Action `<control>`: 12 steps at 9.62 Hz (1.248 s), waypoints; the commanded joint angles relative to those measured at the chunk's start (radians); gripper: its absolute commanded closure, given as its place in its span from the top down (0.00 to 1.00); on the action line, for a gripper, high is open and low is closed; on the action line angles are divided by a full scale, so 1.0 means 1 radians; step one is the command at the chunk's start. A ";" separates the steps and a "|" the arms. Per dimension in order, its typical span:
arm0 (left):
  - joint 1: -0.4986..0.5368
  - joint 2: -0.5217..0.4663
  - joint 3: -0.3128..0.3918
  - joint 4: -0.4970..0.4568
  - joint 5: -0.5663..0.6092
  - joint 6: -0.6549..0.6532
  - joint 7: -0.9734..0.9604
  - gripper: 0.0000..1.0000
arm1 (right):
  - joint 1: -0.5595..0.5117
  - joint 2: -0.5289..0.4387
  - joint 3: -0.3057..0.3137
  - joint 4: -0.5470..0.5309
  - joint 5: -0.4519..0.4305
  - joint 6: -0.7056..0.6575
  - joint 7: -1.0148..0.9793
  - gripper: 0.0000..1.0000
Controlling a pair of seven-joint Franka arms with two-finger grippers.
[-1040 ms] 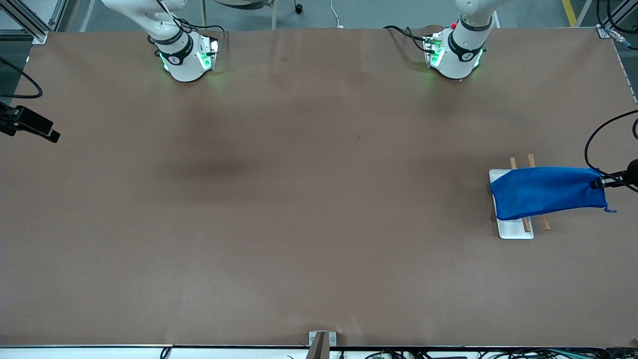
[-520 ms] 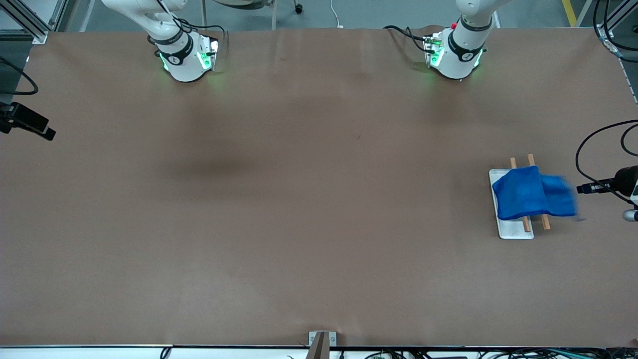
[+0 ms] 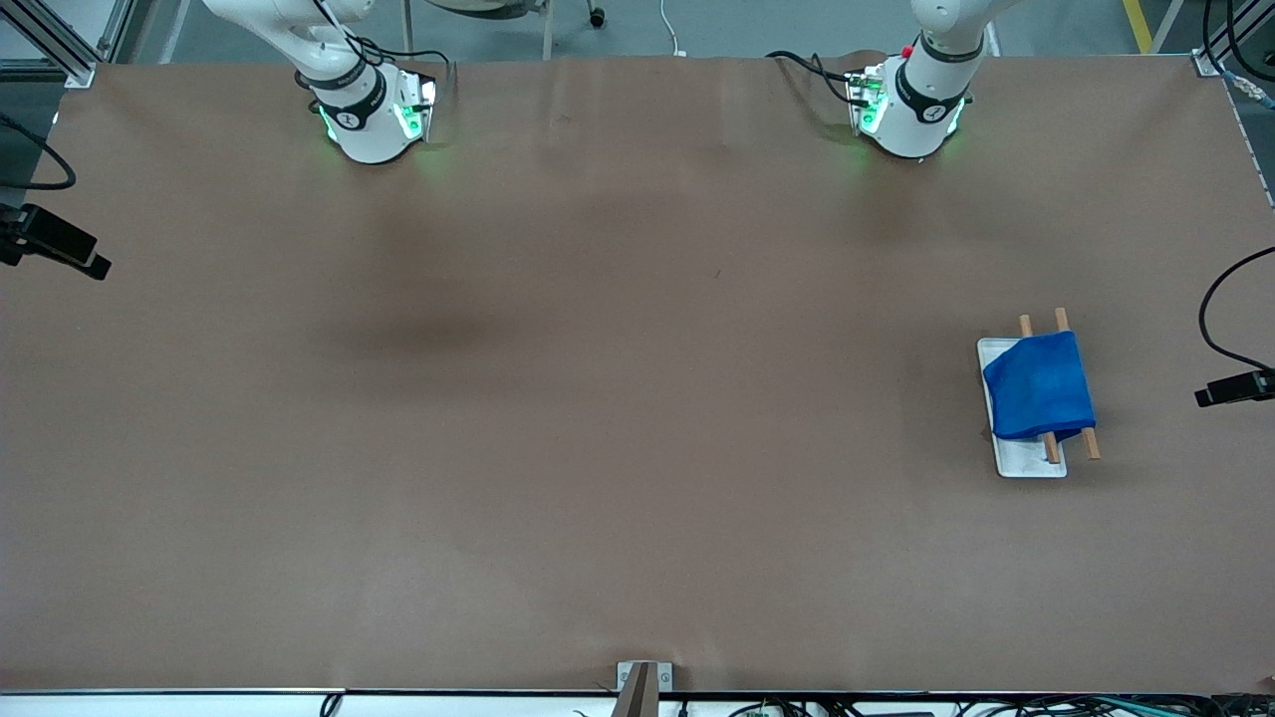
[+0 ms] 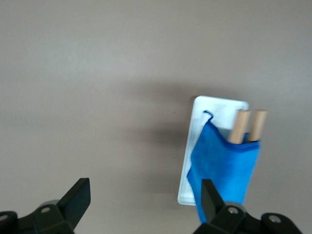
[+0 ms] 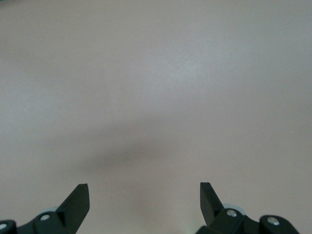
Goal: Right arm passes towel to left arm to hang
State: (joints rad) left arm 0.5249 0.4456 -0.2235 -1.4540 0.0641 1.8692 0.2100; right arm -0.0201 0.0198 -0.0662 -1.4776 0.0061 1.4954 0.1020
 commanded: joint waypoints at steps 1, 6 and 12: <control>0.000 -0.063 -0.072 -0.006 0.022 -0.031 -0.075 1.00 | -0.001 -0.018 0.006 -0.018 -0.014 0.000 -0.007 1.00; 0.001 -0.237 -0.229 0.038 0.008 -0.223 -0.179 1.00 | -0.003 -0.018 0.006 -0.021 -0.014 -0.003 -0.007 1.00; -0.026 -0.366 -0.287 0.063 -0.015 -0.375 -0.198 1.00 | -0.004 -0.018 0.005 -0.021 -0.012 -0.004 -0.007 1.00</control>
State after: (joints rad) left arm 0.5142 0.1201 -0.5182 -1.3335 0.0588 1.5081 0.0310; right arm -0.0194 0.0199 -0.0655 -1.4793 0.0061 1.4914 0.1020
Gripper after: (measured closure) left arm 0.000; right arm 0.000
